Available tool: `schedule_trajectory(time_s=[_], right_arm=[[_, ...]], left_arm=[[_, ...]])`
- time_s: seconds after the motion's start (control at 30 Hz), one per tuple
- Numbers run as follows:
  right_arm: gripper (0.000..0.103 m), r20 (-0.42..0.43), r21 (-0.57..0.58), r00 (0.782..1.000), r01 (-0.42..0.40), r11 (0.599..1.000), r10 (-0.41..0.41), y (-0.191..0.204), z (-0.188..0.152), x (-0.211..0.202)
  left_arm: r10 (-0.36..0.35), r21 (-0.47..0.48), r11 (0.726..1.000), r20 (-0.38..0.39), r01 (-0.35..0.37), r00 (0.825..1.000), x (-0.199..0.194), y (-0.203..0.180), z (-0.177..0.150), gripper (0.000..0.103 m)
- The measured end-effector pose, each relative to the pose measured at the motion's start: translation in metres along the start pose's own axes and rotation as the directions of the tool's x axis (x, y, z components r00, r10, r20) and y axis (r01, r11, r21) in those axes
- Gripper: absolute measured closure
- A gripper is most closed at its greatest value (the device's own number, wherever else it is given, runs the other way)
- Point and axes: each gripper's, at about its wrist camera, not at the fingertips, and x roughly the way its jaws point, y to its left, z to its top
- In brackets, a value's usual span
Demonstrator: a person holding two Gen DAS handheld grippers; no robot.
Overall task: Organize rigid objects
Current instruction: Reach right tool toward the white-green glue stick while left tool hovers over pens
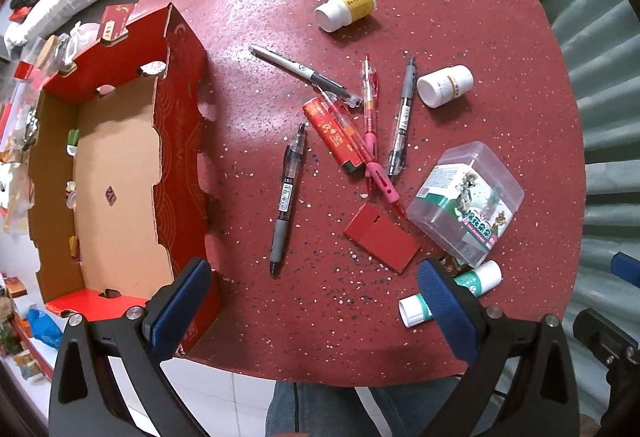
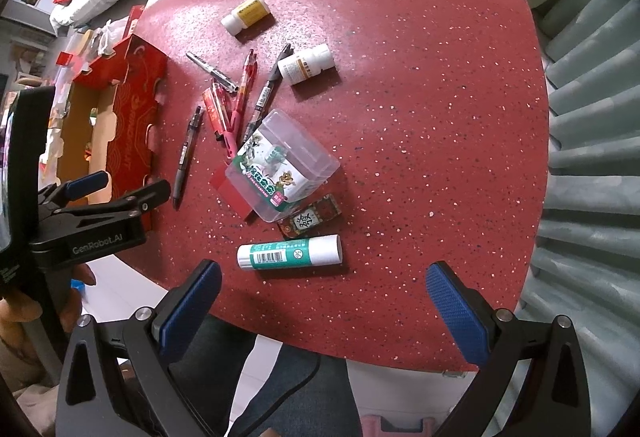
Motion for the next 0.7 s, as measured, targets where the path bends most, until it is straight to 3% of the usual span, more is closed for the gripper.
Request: schedule_trajectory(time_s=[0.7], right_arm=[[0.0, -0.026, 0.018, 1.0, 0.015, 1.0, -0.014, 0.01, 0.005, 0.008]], left_arm=[[-0.008, 0.028, 1.0, -0.028, 0.009, 1.0, 0.013, 0.006, 0.008, 0.0]])
